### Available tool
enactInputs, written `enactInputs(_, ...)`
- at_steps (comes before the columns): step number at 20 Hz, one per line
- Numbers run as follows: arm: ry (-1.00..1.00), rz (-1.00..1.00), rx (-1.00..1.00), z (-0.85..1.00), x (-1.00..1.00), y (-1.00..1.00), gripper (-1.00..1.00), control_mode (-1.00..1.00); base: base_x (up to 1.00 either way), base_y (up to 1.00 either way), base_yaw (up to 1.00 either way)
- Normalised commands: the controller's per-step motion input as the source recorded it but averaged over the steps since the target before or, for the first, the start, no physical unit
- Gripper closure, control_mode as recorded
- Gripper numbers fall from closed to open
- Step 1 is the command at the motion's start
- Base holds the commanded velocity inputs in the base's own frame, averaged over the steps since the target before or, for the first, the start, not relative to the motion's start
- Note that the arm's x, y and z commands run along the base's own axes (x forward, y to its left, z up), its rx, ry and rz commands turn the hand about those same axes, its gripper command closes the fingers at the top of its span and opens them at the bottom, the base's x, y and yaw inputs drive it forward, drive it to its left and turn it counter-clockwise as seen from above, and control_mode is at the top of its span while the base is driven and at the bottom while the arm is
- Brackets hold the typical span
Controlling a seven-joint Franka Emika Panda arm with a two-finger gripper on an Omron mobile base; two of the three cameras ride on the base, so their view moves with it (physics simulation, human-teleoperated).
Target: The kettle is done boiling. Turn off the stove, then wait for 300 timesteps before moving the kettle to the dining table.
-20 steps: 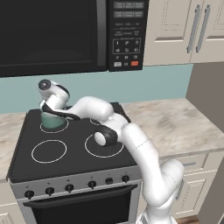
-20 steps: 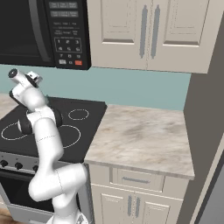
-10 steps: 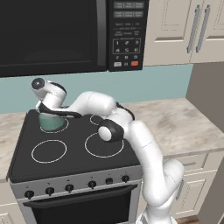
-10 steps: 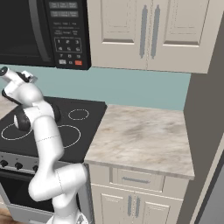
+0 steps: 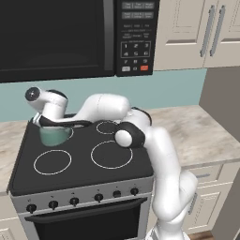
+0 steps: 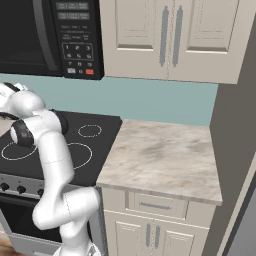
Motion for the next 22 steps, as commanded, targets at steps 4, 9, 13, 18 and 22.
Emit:
enactInputs(4,-0.03,-0.09,0.0,0.28,-0.63,-0.06,1.0,-1.0,0.0,0.0,0.0)
enactInputs(9,-0.04,-0.09,0.0,0.4,-0.64,-0.06,1.0,-1.0,0.0,0.0,0.0)
enactInputs(13,-0.04,-0.09,0.0,0.4,-0.66,-0.05,1.0,-1.0,0.0,0.0,0.0)
enactInputs(18,-0.03,-0.09,0.0,0.43,-0.64,-0.05,1.0,-1.0,0.0,0.0,0.0)
enactInputs(22,-0.01,-0.09,0.0,0.46,-0.58,-0.09,1.0,-1.0,0.0,0.0,0.0)
